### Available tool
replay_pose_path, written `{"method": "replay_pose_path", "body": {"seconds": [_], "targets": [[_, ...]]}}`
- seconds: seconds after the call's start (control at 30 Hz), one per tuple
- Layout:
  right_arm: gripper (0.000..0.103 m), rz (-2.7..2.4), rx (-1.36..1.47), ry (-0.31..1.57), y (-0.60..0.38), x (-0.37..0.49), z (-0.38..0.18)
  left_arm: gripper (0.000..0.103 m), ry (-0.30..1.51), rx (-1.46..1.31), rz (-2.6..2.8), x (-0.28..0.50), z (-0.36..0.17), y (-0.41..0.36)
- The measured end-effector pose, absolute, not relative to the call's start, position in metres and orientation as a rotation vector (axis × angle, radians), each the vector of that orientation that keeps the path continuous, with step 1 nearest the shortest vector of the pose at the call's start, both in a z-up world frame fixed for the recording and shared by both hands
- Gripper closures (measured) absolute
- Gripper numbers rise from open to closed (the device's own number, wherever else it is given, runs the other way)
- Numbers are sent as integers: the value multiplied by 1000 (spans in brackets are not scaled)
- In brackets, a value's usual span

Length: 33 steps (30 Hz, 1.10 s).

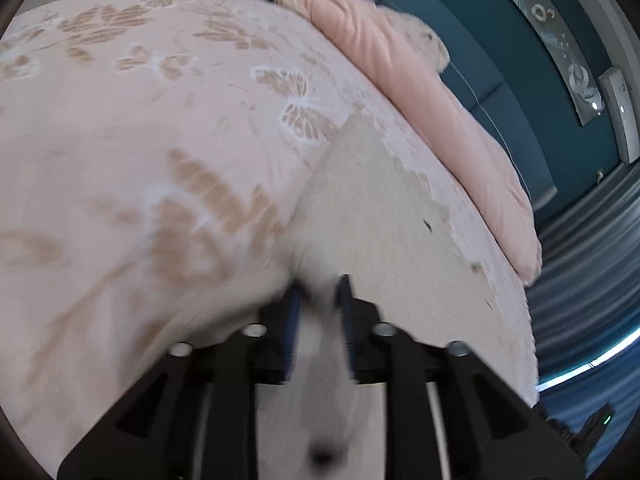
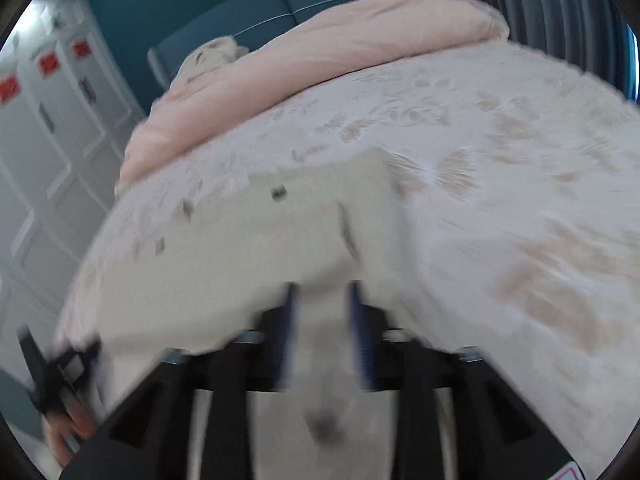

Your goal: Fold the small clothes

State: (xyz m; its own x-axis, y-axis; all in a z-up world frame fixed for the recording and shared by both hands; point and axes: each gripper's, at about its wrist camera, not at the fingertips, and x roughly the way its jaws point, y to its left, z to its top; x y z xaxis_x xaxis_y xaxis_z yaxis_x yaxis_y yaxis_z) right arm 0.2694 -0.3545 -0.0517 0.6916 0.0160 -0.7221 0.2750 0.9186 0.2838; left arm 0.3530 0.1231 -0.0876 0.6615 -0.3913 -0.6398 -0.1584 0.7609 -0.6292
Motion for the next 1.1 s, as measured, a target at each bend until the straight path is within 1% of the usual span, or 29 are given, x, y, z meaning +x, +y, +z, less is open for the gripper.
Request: {"method": "replay_pose_path", "body": {"seconds": [0.03, 0.07, 0.1, 0.13, 0.17, 0.27, 0.33, 0.4, 0.43, 0.47, 0.63, 0.7, 0.73, 0.77, 0.8, 0.83, 0.87, 0.93, 1.0, 1.1], "targets": [[40, -160, 363, 807, -355, 240, -50, 48, 874, -716, -153, 337, -82, 129], [38, -164, 350, 815, -361, 206, -51, 34, 885, -712, -152, 314, -74, 141], [37, -168, 344, 829, -365, 181, -57, 31, 882, -713, -154, 294, -68, 150], [35, -190, 351, 876, -370, 143, -65, 24, 884, -707, -154, 268, -63, 162], [35, -205, 368, 914, -373, 118, -72, 20, 898, -695, -143, 251, -61, 170], [35, -215, 523, 998, -378, 56, -92, 17, 963, -680, -108, 196, -66, 191], [34, -190, 655, 1006, -376, 30, -106, 17, 1001, -701, -126, 165, -75, 195], [27, -188, 697, 959, -367, 17, -107, 14, 978, -681, -130, 147, -73, 190], [24, -171, 708, 944, -361, 14, -105, 11, 978, -669, -136, 142, -72, 185], [24, -160, 719, 935, -354, 15, -103, 10, 979, -669, -148, 136, -72, 177], [24, -85, 822, 903, -335, 39, -107, 8, 1011, -718, -191, 136, -77, 150], [27, -85, 822, 893, -330, 50, -107, 9, 1023, -738, -177, 141, -79, 147], [40, -85, 829, 893, -329, 56, -107, 17, 1024, -753, -184, 143, -79, 147], [69, -84, 835, 896, -330, 58, -108, 42, 1026, -768, -201, 146, -78, 146], [87, -80, 849, 904, -331, 61, -109, 57, 1049, -781, -220, 150, -78, 144], [91, -69, 884, 914, -332, 63, -110, 84, 1072, -795, -238, 152, -79, 143], [91, -71, 912, 903, -334, 61, -108, 94, 1099, -816, -251, 154, -78, 143], [92, -78, 899, 857, -335, 54, -91, 95, 1084, -813, -251, 149, -67, 146], [93, -77, 864, 836, -334, 48, -77, 96, 1046, -740, -254, 139, -44, 148], [98, -60, 805, 818, -331, 32, -52, 97, 1042, -733, -279, 122, -27, 155]]}}
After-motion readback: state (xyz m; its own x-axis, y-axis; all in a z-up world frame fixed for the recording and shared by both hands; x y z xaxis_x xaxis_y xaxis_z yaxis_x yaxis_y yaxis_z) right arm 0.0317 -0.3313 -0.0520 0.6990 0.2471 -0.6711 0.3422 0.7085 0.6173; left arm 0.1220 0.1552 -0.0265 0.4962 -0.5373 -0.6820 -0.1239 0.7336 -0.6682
